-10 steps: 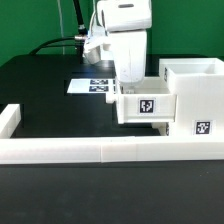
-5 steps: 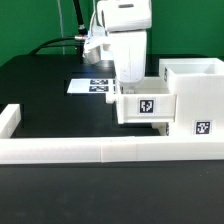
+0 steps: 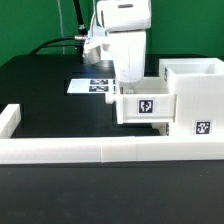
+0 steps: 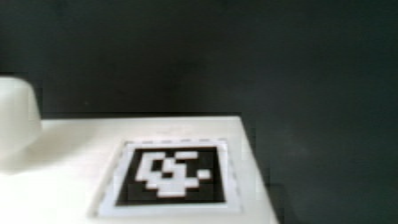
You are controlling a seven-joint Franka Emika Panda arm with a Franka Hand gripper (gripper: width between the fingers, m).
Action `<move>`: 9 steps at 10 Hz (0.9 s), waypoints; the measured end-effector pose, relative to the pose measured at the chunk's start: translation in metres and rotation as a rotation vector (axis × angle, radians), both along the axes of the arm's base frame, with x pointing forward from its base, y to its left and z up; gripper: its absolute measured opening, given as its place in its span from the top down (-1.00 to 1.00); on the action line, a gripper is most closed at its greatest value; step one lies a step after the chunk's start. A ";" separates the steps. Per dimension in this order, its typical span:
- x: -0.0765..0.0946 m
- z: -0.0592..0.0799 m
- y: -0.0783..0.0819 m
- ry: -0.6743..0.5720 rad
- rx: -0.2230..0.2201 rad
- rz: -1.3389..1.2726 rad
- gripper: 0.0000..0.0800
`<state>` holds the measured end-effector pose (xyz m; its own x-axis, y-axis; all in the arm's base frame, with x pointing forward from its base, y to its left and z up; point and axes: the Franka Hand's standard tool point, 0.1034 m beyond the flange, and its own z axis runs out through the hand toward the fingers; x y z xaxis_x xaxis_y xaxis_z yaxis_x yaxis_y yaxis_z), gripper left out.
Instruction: Assemble drawer
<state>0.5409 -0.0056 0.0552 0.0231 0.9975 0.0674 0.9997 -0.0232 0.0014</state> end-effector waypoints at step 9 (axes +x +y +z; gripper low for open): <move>0.007 0.002 0.018 -0.006 -0.010 0.032 0.89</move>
Offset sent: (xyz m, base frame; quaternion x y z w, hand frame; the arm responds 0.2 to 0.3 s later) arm 0.0143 0.0156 0.0080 0.0029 -0.0258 -0.0447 0.9987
